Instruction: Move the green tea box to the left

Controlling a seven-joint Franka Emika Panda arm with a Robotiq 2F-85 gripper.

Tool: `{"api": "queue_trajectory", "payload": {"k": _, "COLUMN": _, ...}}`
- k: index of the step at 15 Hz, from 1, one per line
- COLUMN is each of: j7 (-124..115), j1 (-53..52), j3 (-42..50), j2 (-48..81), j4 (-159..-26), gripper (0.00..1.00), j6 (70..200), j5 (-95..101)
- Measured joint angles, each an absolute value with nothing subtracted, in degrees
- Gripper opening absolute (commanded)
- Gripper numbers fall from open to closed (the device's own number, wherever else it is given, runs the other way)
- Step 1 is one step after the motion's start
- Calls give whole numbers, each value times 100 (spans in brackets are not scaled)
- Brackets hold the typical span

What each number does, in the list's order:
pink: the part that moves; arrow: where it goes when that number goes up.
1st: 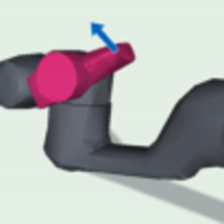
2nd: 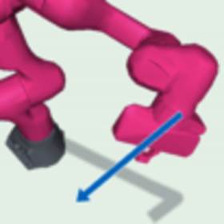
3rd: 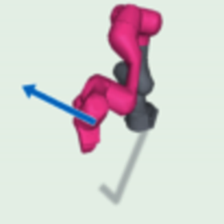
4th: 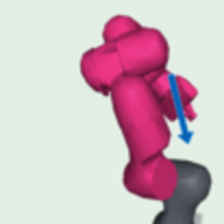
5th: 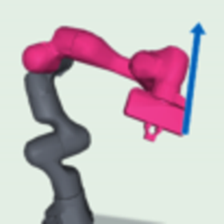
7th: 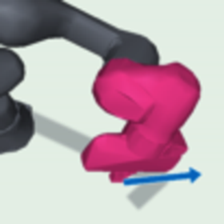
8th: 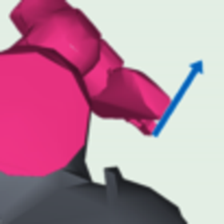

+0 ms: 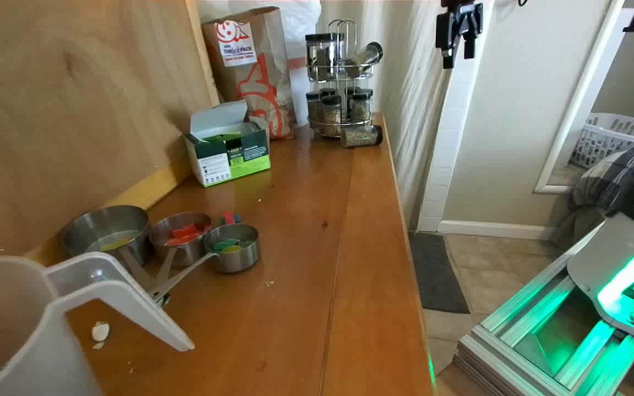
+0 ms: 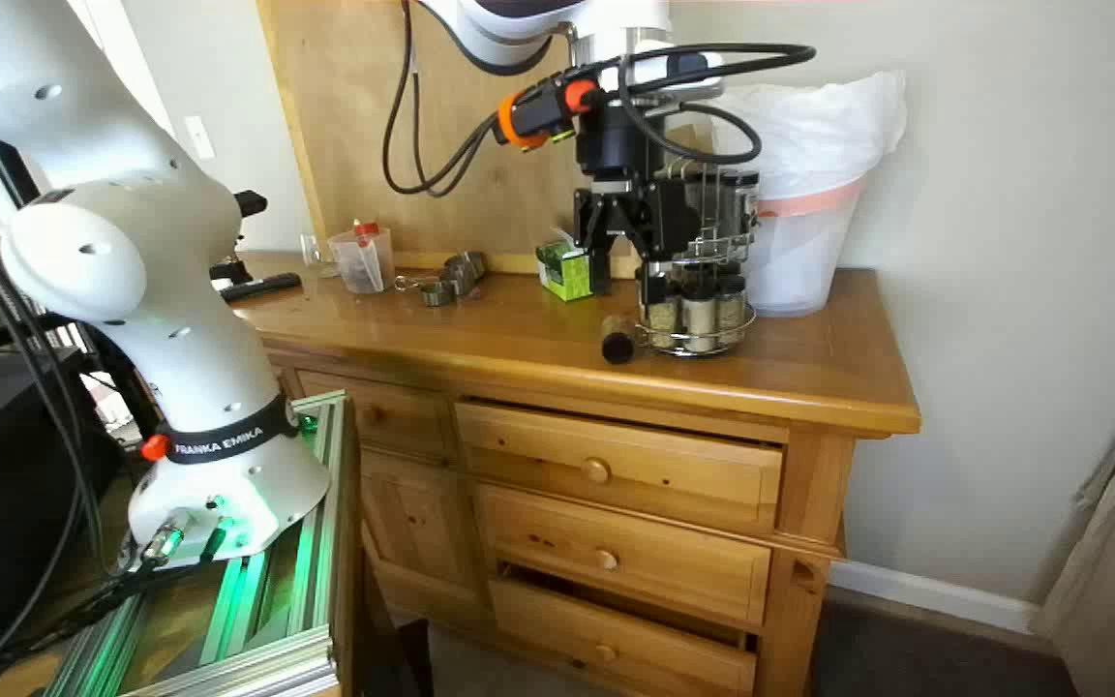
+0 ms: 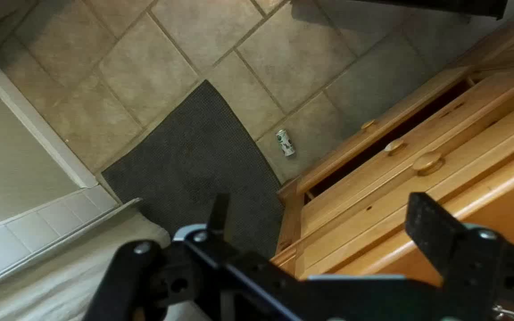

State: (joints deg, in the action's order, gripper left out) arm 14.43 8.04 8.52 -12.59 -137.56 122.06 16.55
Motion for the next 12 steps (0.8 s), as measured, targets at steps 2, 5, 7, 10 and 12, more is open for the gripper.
{"api": "queue_trajectory", "payload": {"k": 2, "j7": 1443, "j1": 804, "j3": 852, "j2": -1259, "j4": -13756, "gripper": 100, "j6": 12206, "j5": 1655}}
{"api": "queue_trajectory", "payload": {"k": 5, "j7": 1760, "j1": 731, "j3": 847, "j2": -1270, "j4": -13807, "gripper": 100, "j6": 12142, "j5": 1607}}
{"api": "queue_trajectory", "payload": {"k": 7, "j7": 2259, "j1": 618, "j3": 844, "j2": -1329, "j4": -13886, "gripper": 100, "j6": 11992, "j5": 1475}}
{"api": "queue_trajectory", "payload": {"k": 10, "j7": 3112, "j1": 439, "j3": 847, "j2": -1610, "j4": -14080, "gripper": 100, "j6": 11659, "j5": 1165}}
{"api": "queue_trajectory", "payload": {"k": 12, "j7": 3637, "j1": 288, "j3": 847, "j2": -1926, "j4": -14229, "gripper": 100, "j6": 11380, "j5": 884}}
